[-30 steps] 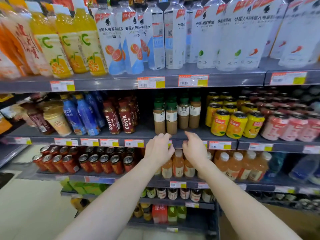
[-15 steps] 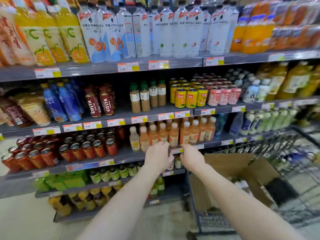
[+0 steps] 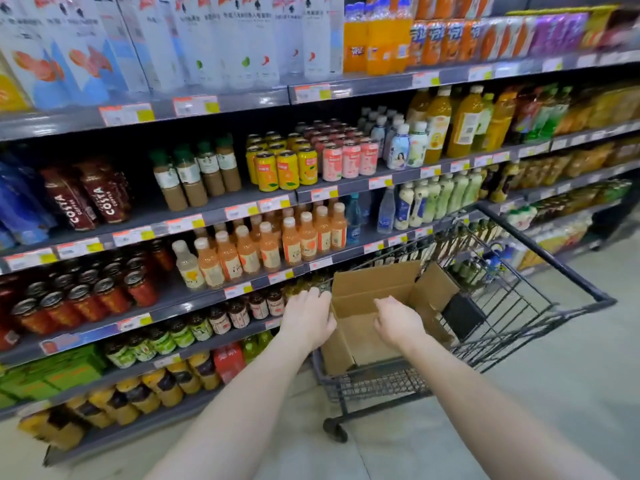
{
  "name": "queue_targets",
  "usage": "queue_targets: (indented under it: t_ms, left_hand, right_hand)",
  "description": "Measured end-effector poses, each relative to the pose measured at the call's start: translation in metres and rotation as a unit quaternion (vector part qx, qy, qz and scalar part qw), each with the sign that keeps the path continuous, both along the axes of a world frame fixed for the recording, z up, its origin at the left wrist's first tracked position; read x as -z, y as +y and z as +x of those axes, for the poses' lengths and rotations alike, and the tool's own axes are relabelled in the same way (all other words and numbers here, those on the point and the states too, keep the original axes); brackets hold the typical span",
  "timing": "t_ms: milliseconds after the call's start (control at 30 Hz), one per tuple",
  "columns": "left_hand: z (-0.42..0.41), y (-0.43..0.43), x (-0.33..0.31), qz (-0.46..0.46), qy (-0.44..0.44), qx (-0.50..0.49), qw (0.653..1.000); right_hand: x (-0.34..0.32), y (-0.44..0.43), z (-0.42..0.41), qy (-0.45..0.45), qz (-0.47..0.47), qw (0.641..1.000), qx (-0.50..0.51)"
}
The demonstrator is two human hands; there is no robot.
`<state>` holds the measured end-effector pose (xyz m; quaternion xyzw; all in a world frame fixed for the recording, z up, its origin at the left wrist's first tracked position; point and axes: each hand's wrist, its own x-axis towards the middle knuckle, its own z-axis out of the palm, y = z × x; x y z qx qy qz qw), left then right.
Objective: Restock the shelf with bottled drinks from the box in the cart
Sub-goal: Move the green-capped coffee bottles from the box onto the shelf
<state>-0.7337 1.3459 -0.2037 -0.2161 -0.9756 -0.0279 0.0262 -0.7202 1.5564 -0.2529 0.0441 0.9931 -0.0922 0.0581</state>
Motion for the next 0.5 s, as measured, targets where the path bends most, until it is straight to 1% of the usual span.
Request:
queue_targets:
  t_ms: [67,233,333,433,500]
  left_hand:
    - [-0.004,0.023,0.003,0.004,-0.014,-0.013,1.0]
    - [-0.005,0.123,0.032,-0.029,-0.071,-0.035,0.996]
    - [-0.005,0.172,0.052,-0.045,-0.107,-0.045,0.992]
    - [-0.009,0.21,0.06,0.012,-0.156,-0.074,0.985]
    - [-0.02,0.227,0.062,0.035,-0.163,-0.081,0.983]
  right_hand:
    - [0.002,0.026,0.002,0.0,-0.015,1.0,0.004]
    - [0.016,0.135,0.012,-0.043,-0.041,0.997,0.044]
    - [0.027,0.183,0.015,-0.033,-0.073,0.995,0.059]
    - [0.033,0.213,0.01,-0.038,-0.082,0.995,0.047]
    - [0.039,0.227,-0.001,-0.048,-0.087,0.994,0.038]
